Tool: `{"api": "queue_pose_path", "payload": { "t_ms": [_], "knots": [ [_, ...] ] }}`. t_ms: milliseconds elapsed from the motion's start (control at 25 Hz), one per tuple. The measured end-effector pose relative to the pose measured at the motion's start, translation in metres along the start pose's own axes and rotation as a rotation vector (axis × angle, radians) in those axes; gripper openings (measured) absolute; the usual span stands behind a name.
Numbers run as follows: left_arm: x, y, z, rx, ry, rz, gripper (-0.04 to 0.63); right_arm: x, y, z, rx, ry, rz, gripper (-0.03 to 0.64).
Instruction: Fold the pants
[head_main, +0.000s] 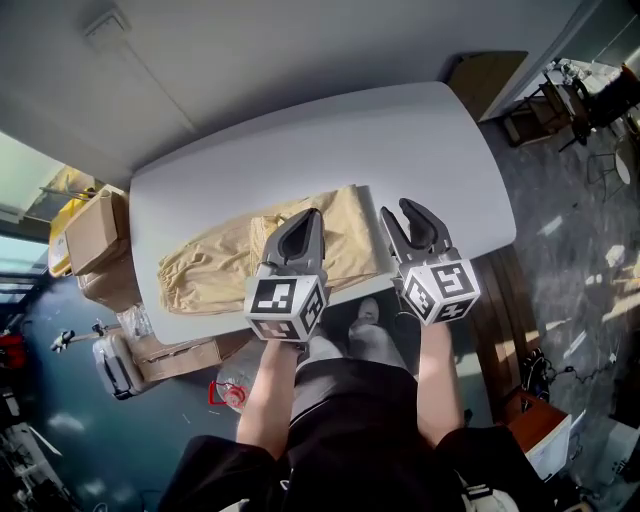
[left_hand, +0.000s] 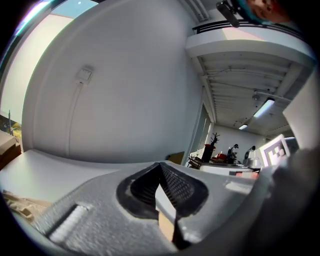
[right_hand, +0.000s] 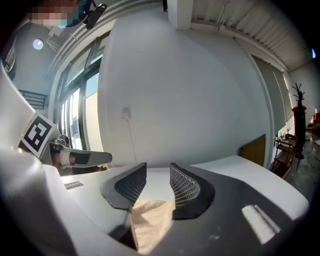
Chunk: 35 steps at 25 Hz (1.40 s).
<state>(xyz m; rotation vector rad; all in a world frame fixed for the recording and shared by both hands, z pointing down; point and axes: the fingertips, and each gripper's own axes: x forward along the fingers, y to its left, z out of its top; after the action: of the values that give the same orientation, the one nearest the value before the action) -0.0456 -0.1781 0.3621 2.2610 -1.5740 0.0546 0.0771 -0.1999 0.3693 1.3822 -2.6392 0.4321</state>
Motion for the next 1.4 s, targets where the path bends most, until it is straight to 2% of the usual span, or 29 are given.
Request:
{"api": "queue_pose_path", "payload": {
  "t_ms": [440,800,1280,1400],
  "knots": [
    [0.024,-0.009,-0.076,-0.037,0.167,-0.008,0.003,0.002,-0.022,-0.115,0.158,0.219,-0.015,0.209],
    [0.026,-0.004,-0.133,-0.08,0.26,0.031,0.003,0.002,-0.025,-0.2,0.254,0.377,0.001,0.226],
    [0.008,0.006,-0.2,-0.148,0.358,0.09,0.003,-0.004,-0.012,-0.254,0.278,0.514,0.037,0.225],
    [0.003,0.009,-0.201,-0.155,0.356,0.102,0.003,-0.002,-0.008,-0.261,0.278,0.553,0.035,0.168]
  ]
}}
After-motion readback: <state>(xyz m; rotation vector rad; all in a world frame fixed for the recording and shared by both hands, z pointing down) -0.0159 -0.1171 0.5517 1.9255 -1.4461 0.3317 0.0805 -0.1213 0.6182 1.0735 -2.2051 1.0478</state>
